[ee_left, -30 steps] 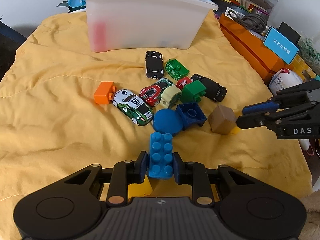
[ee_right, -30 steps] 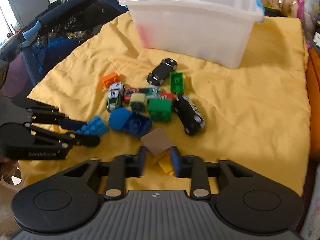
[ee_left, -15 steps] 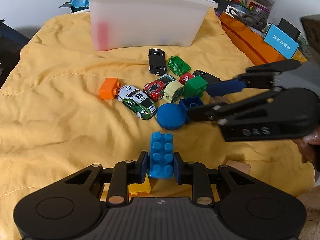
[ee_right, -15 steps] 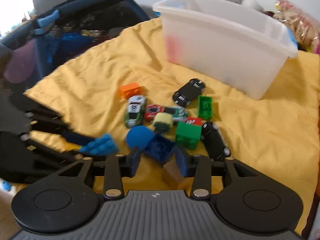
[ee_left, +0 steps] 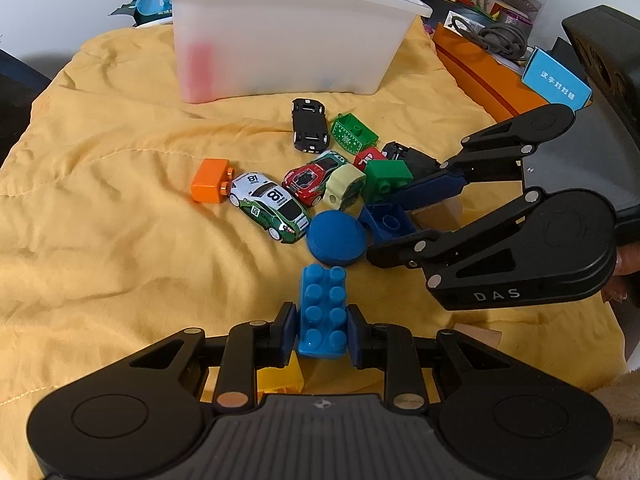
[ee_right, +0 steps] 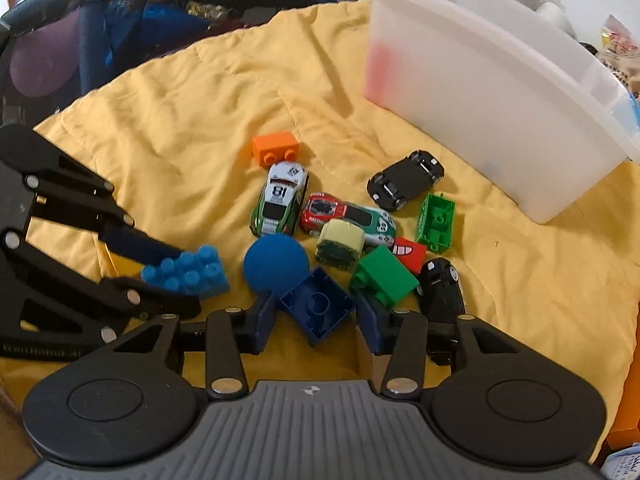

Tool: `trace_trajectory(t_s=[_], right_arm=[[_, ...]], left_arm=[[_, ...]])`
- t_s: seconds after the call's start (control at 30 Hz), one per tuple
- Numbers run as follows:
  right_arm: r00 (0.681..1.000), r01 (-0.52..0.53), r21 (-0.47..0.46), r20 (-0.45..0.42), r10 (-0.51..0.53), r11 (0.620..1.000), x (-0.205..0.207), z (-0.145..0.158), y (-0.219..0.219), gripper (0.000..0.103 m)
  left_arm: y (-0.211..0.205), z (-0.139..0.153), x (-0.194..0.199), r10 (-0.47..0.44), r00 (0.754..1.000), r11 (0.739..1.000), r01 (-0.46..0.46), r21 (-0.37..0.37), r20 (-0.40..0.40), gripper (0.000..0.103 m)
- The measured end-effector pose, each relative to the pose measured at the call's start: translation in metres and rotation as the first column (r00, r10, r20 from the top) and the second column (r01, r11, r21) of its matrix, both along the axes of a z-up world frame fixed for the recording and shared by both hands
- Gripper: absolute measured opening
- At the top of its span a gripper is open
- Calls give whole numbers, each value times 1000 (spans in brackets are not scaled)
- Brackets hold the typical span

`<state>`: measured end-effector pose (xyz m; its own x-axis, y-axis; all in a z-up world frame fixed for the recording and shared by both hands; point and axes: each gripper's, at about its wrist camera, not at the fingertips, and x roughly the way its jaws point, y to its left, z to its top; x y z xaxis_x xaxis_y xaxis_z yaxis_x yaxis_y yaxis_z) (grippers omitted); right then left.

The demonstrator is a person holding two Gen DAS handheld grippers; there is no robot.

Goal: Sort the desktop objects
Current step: 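Carry both blue bricks over the clear bin and open both tools to drop them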

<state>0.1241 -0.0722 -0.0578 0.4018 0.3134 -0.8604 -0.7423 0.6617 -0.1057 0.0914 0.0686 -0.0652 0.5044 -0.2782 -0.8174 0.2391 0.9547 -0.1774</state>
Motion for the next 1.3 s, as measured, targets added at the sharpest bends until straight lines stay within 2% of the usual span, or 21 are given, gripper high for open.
trace_trajectory(t_s=[0.1, 0.27, 0.37, 0.5, 0.63, 0.73, 0.9, 1.0, 1.1, 1.17, 1.27, 1.3], right_arm=[[1000, 0, -2, -4, 0, 1000, 1, 0, -2, 48], [999, 26, 23, 18, -26, 999, -4, 13, -3, 48], [998, 52, 43, 32, -53, 998, -5, 23, -11, 48], [991, 126, 112, 32, -130, 986, 6, 40, -25, 48], [976, 178, 176, 93, -196, 968, 21, 67, -35, 48], [956, 207, 241, 154, -248, 948, 37, 94, -41, 48], [893, 256, 346, 272, -358, 903, 71, 138, -40, 48], [853, 311, 414, 276, -443, 855, 96, 150, -38, 48], [831, 363, 462, 233, -506, 809, 121, 149, -35, 48], [821, 398, 461, 207, -532, 793, 136, 142, -33, 48], [811, 449, 430, 173, -559, 784, 152, 124, -31, 49], [810, 465, 414, 159, -565, 783, 158, 115, -29, 50]], left_arm=[[1, 1, 1, -5, 1000, 1000, 5, -6, 1, 29], [4, 19, 3, -4, 999, 1000, 5, -30, 34, 29], [5, 38, 7, -7, 997, 999, 10, -42, 77, 29], [9, 75, 24, 3, 985, 999, 5, -49, 171, 29], [17, 117, 55, 13, 959, 999, -2, -40, 283, 29], [19, 149, 85, 19, 928, 1000, -12, -20, 373, 29], [17, 183, 131, 59, 886, 998, -57, -18, 460, 29], [17, 186, 157, 89, 883, 996, -84, -31, 460, 29], [14, 170, 189, 108, 897, 990, -135, 34, 429, 29], [15, 152, 207, 121, 920, 988, -149, 48, 373, 29], [17, 130, 217, 119, 939, 986, -150, 74, 323, 32], [14, 124, 218, 117, 943, 984, -152, 90, 313, 39]])
